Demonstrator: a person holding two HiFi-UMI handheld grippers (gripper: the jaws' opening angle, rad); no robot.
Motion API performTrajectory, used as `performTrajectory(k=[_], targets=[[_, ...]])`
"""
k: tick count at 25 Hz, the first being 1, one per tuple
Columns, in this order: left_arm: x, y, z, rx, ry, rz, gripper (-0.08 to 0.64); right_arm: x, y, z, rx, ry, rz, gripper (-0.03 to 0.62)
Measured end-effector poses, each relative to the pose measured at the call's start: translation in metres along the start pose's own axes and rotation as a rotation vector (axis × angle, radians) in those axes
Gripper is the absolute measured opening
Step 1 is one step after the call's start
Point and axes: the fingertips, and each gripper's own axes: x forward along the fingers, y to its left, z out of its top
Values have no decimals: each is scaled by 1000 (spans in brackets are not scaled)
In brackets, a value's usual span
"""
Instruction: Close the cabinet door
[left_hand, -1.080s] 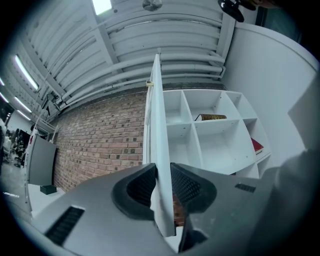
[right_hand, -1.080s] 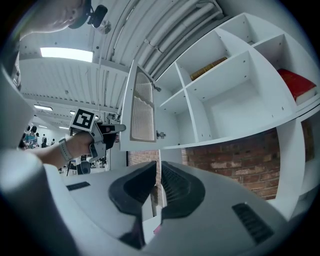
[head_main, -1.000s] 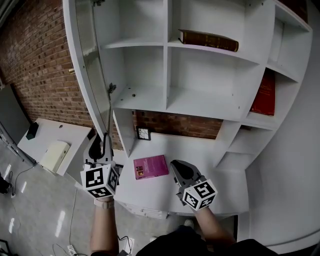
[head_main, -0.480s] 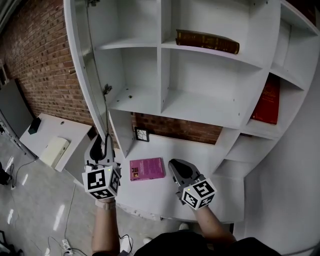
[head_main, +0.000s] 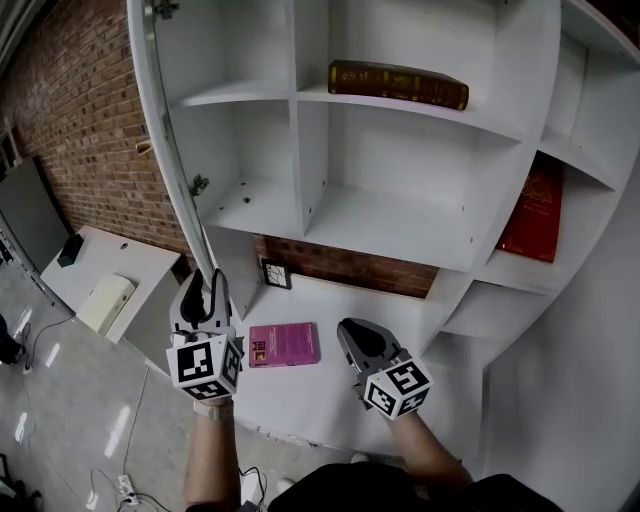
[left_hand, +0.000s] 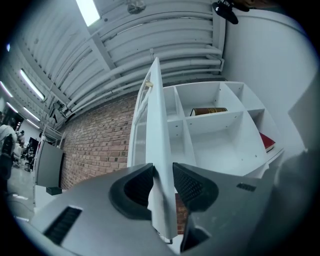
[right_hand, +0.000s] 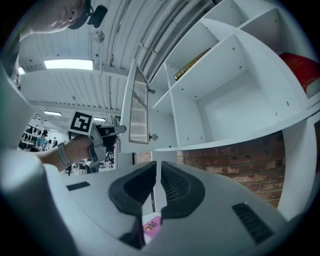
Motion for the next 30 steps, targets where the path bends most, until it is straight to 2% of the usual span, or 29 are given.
performTrajectory(k=[6,13,30], targets=[[13,-19,-3,19,-11,21,130,-7,-23,2,1,-3,2,37],[30,-43,-7,32,-2,-16,133,-18,-48,2,7,-7,-15,37],[76,-84,-22,26,-4,-79,138,-35,-96,-2,19,-8,-116,37]])
